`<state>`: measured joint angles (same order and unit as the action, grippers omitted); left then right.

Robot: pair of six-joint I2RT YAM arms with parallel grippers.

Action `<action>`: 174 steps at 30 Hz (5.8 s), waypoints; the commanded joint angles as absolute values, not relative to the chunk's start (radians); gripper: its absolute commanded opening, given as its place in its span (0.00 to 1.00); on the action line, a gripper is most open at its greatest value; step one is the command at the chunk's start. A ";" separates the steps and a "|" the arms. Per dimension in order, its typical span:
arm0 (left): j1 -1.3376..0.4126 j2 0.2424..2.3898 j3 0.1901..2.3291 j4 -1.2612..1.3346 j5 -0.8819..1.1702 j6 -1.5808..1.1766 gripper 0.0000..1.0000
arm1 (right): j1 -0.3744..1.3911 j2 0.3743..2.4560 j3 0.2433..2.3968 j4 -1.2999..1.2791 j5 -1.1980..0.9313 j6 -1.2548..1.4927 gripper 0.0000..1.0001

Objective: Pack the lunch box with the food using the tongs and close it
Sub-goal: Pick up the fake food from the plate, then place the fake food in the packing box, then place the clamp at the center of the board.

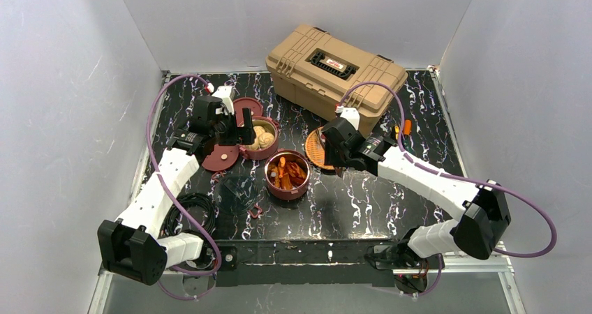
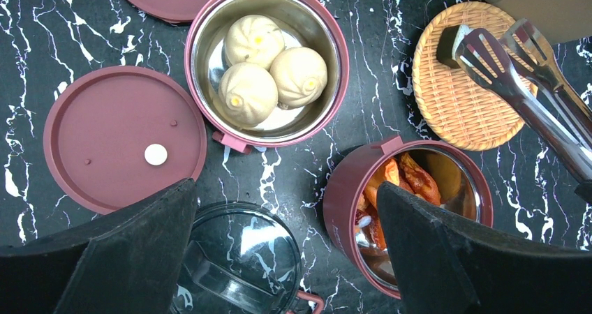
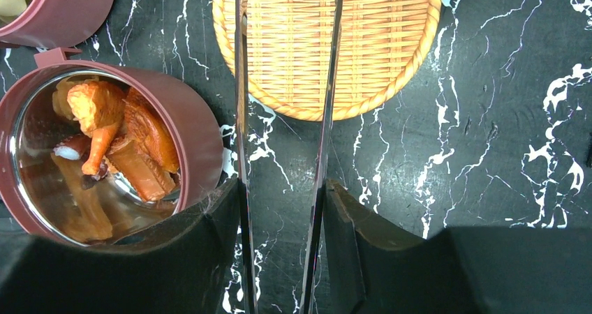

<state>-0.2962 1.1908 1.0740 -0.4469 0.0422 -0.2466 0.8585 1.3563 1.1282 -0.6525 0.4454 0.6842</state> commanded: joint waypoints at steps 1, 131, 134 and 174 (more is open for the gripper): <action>-0.292 1.194 1.091 -0.459 0.055 -0.245 0.99 | 0.856 1.367 1.129 -0.626 0.465 0.685 0.53; -0.292 1.215 1.100 -0.471 0.058 -0.248 0.99 | 1.267 1.193 1.286 -0.756 0.495 0.441 0.45; -0.293 1.212 1.098 -0.471 0.057 -0.247 0.99 | 1.267 1.167 1.302 -0.781 0.564 0.477 0.44; -0.292 1.212 1.098 -0.468 0.078 -0.256 0.99 | 0.805 1.105 0.789 -0.866 0.621 0.880 0.43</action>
